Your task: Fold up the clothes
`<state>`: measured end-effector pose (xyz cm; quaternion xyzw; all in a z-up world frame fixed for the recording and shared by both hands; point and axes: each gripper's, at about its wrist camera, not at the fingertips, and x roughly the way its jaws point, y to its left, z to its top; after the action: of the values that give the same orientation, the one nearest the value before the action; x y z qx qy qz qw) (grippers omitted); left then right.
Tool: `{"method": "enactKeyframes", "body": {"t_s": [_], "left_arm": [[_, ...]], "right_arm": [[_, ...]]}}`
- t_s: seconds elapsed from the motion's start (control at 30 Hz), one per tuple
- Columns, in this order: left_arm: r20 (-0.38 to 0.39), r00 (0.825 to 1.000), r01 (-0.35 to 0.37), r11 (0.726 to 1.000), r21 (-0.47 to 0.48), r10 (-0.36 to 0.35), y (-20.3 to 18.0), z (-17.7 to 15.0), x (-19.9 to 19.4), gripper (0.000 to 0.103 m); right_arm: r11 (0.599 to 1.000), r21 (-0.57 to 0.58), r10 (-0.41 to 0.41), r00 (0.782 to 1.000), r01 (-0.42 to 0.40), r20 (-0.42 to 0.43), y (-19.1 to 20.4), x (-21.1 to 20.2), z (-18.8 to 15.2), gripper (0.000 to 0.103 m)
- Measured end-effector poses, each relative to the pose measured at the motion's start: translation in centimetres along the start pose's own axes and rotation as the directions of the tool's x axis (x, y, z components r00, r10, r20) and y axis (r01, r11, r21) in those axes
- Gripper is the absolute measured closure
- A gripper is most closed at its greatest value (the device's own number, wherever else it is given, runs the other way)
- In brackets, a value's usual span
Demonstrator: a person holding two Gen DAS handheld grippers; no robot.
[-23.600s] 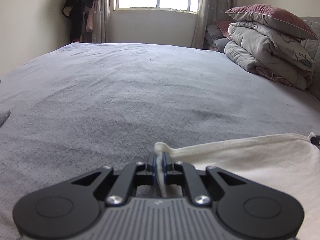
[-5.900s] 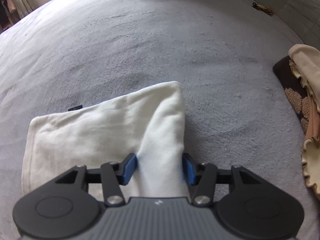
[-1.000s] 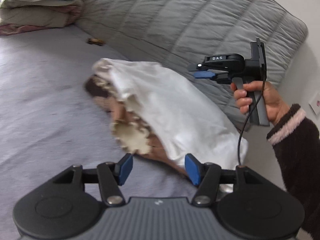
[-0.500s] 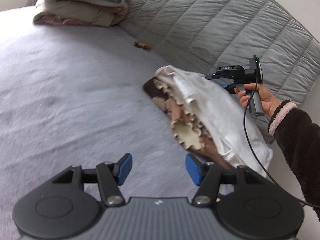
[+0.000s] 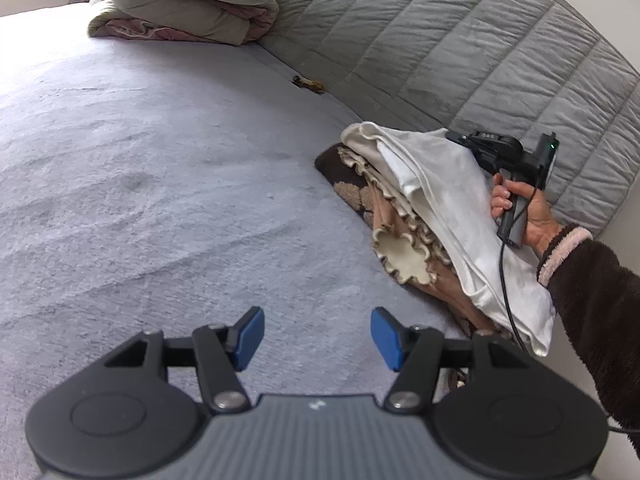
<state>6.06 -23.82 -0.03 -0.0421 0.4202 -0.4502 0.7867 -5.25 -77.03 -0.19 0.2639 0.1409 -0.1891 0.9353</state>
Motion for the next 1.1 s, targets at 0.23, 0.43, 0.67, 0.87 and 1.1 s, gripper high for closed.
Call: {"method": "enactKeyframes", "body": {"t_s": [0.23, 0.43, 0.67, 0.87, 1.1], "left_arm": [[0.020, 1.000, -0.002, 0.999, -0.040, 0.003, 0.6, -0.1, -1.0, 0.042], [0.050, 0.999, 0.004, 0.999, -0.039, -0.002, 0.2, 0.0, -3.3, 0.042], [0.082, 0.997, -0.006, 0.997, -0.083, 0.013, 0.6, -0.9, -6.7, 0.042], [0.115, 0.992, -0.038, 0.995, -0.088, 0.048, 0.8, -2.3, -10.3, 0.042], [0.138, 0.986, -0.083, 0.992, -0.098, 0.096, 1.8, -4.4, -14.4, 0.042]], "right_arm": [[0.975, -0.095, -0.209, 0.972, 0.199, -0.112, 0.8, 3.4, -0.8, 0.077], [0.962, -0.159, -0.229, 0.973, 0.222, -0.028, 3.5, -0.4, 0.6, 0.062], [0.957, -0.241, -0.180, 0.982, 0.161, -0.057, 4.7, -5.4, -0.5, 0.059], [0.952, -0.267, -0.189, 0.975, 0.153, -0.115, 4.9, -8.5, -3.6, 0.059], [0.942, -0.306, -0.193, 0.970, 0.141, -0.150, 5.6, -12.8, -7.1, 0.059]]}}
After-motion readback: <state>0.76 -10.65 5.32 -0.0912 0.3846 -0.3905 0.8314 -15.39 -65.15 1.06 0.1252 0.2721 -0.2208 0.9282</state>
